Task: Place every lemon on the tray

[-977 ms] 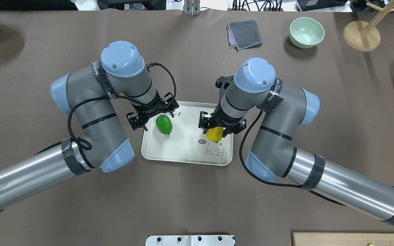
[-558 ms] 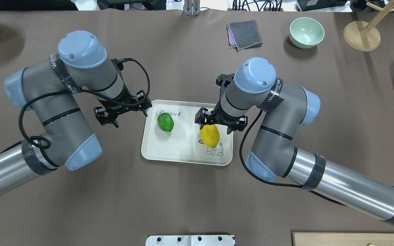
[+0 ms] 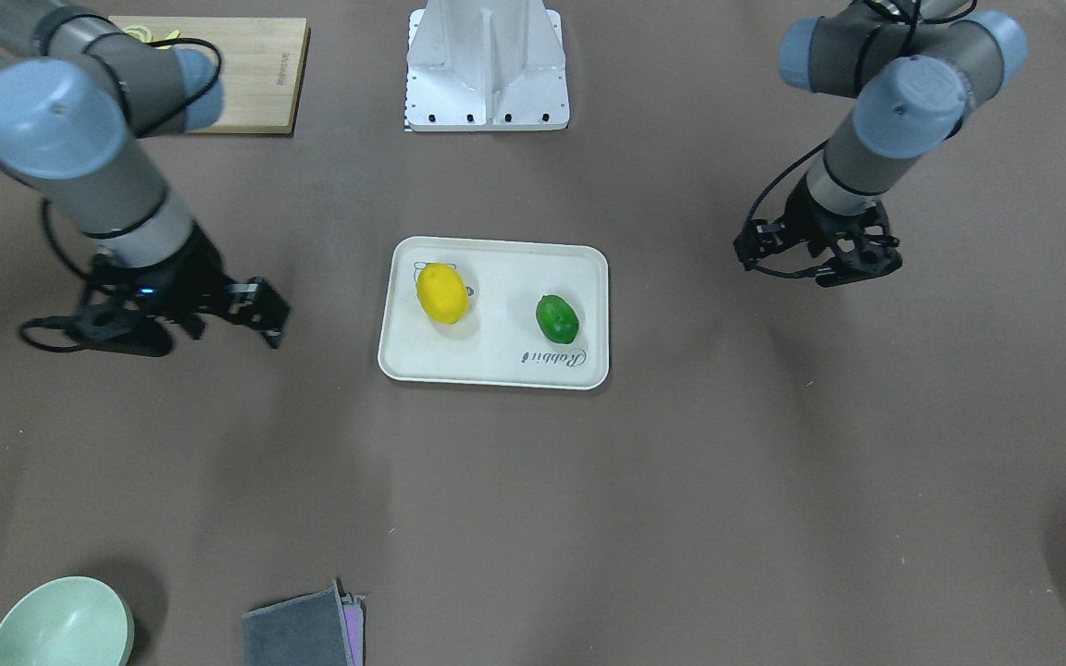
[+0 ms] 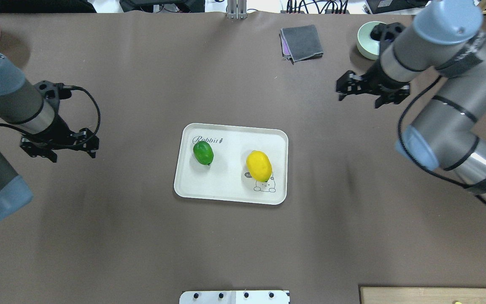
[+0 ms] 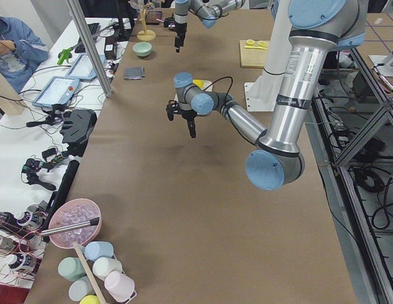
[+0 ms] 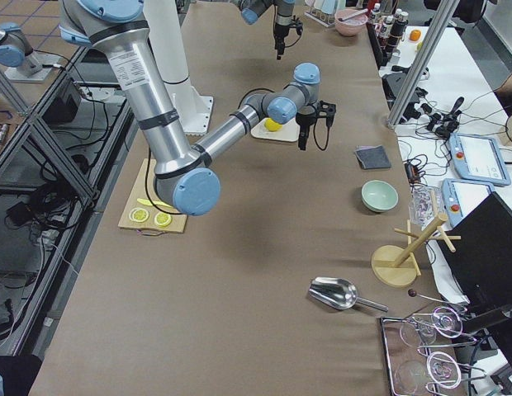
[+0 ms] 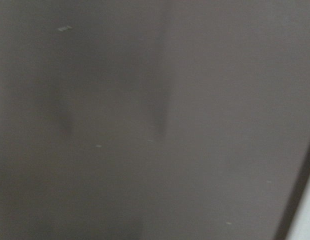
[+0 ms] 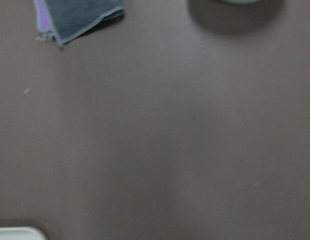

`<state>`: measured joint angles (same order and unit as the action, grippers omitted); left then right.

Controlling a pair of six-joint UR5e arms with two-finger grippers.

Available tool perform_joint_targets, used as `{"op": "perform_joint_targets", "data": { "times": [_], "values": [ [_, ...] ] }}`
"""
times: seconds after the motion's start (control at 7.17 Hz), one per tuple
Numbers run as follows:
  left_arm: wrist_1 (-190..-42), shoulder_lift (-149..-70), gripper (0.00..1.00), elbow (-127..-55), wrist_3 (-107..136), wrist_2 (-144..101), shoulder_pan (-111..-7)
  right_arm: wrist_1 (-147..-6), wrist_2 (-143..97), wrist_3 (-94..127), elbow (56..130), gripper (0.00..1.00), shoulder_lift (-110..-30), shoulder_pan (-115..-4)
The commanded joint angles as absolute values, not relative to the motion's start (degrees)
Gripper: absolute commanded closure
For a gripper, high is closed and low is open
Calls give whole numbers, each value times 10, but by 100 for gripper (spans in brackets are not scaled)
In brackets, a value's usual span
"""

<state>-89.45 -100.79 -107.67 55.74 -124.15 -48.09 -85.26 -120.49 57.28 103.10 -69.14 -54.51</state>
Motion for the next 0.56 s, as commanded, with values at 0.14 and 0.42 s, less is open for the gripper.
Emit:
{"op": "perform_joint_targets", "data": {
  "times": [0.14,0.42],
  "values": [
    [-935,-911,2,-1002,332,-1283,-602,-852,-1223,284,1051,0,-858,-671],
    [-948,-873,2,-992,266,-1294,-645,-857,-1248,139,1008,0,-898,-748]
  ]
}}
